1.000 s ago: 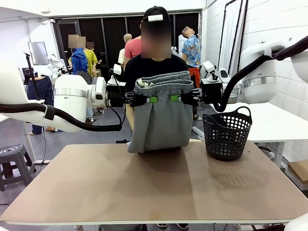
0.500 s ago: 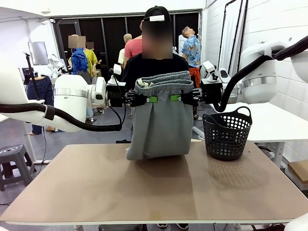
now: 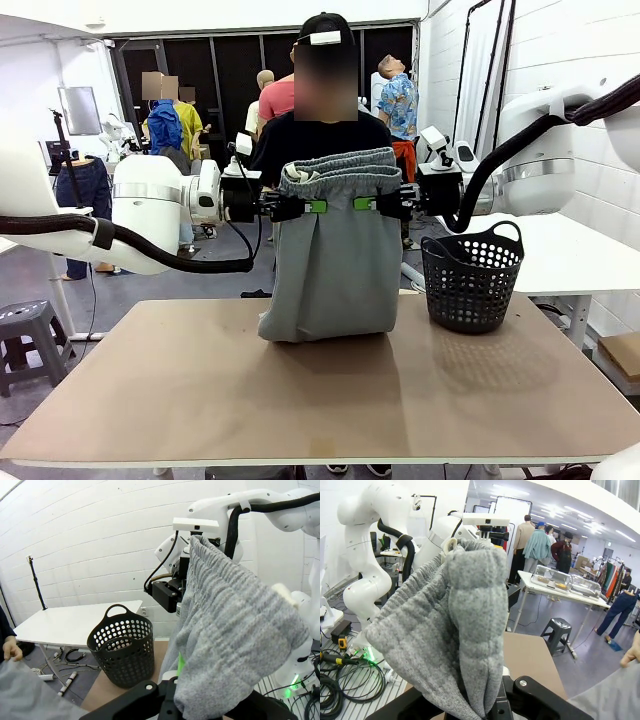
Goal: Fold the training pants.
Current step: Release the ends of the Training pants and then grab the overlapped ends.
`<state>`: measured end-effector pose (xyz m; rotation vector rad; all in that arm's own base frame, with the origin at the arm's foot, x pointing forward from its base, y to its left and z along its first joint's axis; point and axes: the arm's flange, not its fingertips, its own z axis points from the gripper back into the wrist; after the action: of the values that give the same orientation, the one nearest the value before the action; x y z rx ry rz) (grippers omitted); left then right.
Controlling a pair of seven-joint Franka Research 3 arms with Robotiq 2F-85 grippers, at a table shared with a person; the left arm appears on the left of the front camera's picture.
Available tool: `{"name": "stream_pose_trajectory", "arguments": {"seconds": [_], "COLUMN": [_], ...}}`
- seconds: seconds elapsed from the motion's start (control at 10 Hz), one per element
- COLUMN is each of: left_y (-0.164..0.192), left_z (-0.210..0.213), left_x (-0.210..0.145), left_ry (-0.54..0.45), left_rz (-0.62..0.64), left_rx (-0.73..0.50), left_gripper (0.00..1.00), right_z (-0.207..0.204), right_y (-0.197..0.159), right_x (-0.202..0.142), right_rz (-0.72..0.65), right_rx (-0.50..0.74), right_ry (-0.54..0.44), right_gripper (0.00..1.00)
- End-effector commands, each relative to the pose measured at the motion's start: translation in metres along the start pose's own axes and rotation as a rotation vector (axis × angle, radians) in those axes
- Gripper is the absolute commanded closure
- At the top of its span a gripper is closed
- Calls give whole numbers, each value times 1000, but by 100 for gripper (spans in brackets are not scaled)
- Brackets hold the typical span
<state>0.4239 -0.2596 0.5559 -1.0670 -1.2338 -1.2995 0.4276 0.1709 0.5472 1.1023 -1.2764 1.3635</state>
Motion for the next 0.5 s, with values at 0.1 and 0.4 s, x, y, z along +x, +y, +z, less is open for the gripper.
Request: {"name": "stream_pose_trajectory", "arguments": {"seconds": [0.1, 0.4], "left_y": [-2, -2], "left_z": [0, 0], "left_x": [4, 4], "left_ry": [-4, -4], "left_rz": [-10, -10], "left_rx": [-1, -1], "left_gripper": [100, 100], "right_z": [0, 0], "right_y": [5, 5], "right_x": [1, 1], "right_rz": [7, 7], "right_rx": [-4, -4], "right_ry": [-20, -20], "right_gripper": [100, 100]}}
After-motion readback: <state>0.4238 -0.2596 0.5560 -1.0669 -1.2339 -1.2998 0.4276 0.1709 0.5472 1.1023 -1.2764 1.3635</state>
